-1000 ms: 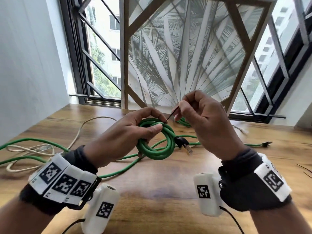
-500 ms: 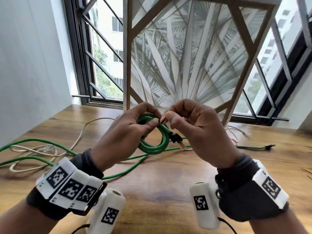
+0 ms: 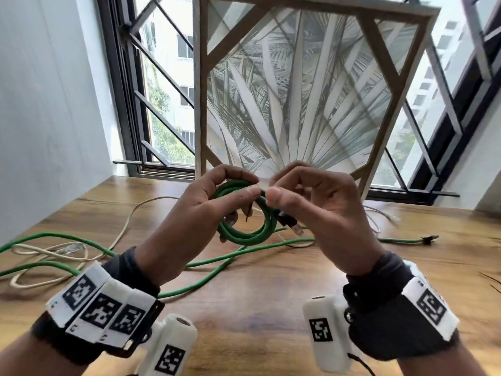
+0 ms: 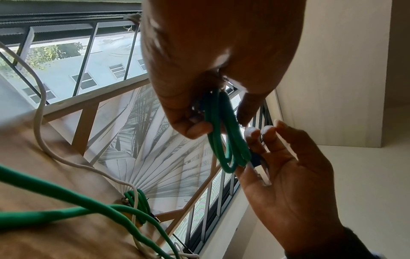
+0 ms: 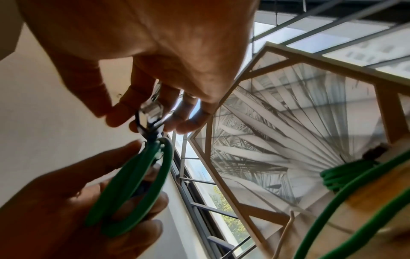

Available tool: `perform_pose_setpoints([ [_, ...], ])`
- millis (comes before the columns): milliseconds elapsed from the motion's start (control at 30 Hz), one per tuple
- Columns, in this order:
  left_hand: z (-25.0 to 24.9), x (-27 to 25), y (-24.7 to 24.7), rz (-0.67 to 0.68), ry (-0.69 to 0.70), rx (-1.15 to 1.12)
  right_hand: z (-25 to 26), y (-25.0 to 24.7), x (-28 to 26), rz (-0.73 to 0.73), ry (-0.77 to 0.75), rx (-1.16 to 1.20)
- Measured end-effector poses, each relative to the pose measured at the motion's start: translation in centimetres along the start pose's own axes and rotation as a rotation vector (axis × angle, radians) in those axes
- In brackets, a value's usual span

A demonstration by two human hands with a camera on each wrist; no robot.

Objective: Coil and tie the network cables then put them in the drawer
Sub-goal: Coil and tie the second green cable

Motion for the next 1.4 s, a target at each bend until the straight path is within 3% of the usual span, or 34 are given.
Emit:
perform_pose_setpoints([
  [100,-0.3,-0.1,0.3,0.013,0.026,-0.012,-1.1,-1.0,0.2,-0.144,0.112,0.094],
  [200,-0.5,-0.1,0.4,0.036,0.034,-0.049,-1.7,-0.7,0.1,-0.102,0.169,0.126],
  [300,-0.6,0.0,0.4,0.025,0.033,-0.097,-1.4,-0.1,-0.1,-0.047,0.146,0.154],
  [467,-0.8,0.2,0.3,0.03,0.089,-0.04,-0.8,-0.2,0.0,-0.091,0.048,-0.041],
  [767,-0.8,0.3,0.1,-0.006,0.123,-0.019,-0.7,-0.4,0.2,-0.147,0.042,0.034],
  [1033,-3.2,-0.5,-0.4,-0.101,0.306,0.26,-1.0,-1.3,-0.1,-0.284,0.107,0.214],
  [1400,-4.0,-1.1,-0.4,-0.144,0.312,0.392,-0.8,-0.9,-0.1,-0.239,0.087,0.108],
])
Point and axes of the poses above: each hand's wrist, its own x-axis towards the middle knuckle, its own y-axis out of the palm, z = x × y, the point moved 7 cm from there along x, towards the middle knuckle, and after that the axes turned 2 degrees about y, right-handed, at the moved point
